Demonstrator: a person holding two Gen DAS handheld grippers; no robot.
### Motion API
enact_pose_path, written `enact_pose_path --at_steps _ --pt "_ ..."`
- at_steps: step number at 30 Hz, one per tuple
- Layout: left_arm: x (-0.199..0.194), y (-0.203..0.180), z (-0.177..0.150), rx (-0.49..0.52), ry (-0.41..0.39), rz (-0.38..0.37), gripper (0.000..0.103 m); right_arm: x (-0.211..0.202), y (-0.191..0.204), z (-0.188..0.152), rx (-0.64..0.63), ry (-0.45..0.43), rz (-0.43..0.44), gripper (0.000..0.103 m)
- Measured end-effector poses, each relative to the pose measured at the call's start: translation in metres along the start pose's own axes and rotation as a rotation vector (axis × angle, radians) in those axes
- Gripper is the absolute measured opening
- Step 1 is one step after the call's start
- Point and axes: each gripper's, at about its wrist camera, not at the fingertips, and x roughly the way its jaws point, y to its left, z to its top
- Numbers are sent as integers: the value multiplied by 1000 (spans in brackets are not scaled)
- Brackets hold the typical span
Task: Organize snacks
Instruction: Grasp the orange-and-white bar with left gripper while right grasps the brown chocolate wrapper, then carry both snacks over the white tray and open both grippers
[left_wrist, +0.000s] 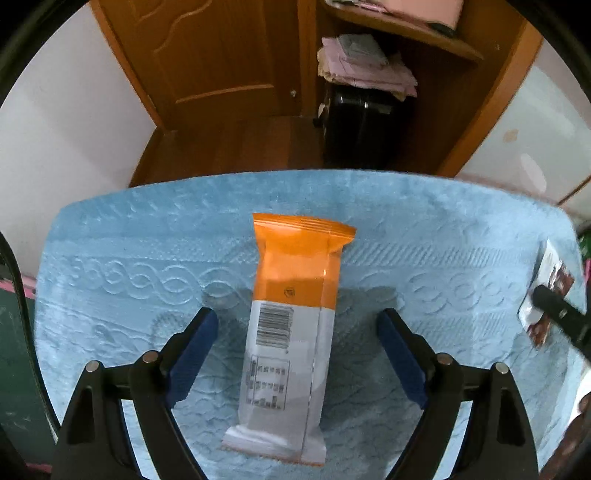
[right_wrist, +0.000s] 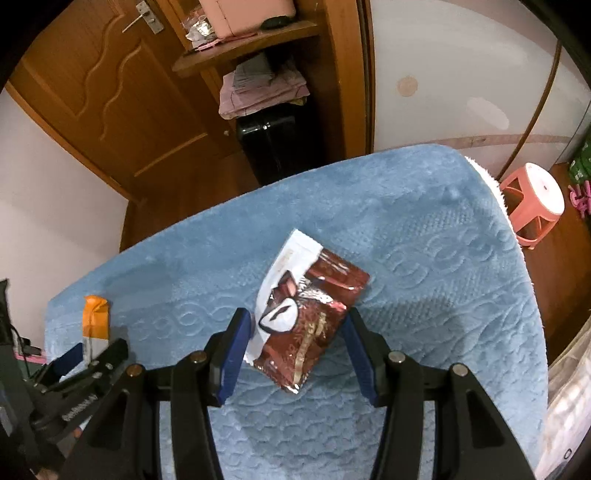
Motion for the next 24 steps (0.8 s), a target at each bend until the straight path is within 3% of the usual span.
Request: enact_pose_path --at_steps 2,3,5,6,7,15,20,24 --pt "0 3 -1 -2 -9 -12 89 1 7 -3 -45 -15 -29 53" --pt "0 3 -2 4 -14 -15 87 2 10 -5 -71 -21 -43 48" --pt "-5 1 -5 26 -37 -26 70 0 15 -8 -104 -33 -43 41" --pt "-7 -1 -5 35 -47 -28 48 -2 14 -9 -111 -37 -46 40" --pt "-11 -3 -7 49 -53 -37 37 -3 15 -11 -121 -42 -51 39" --pt "-45 -4 -21 65 -16 -42 34 -36 26 -46 -227 -48 -41 36" --pt "-106 0 -30 77 -27 -34 34 -93 26 -72 -259 -77 20 36" --pt "-178 3 -43 87 -75 -39 35 -151 29 -90 -272 -131 65 36"
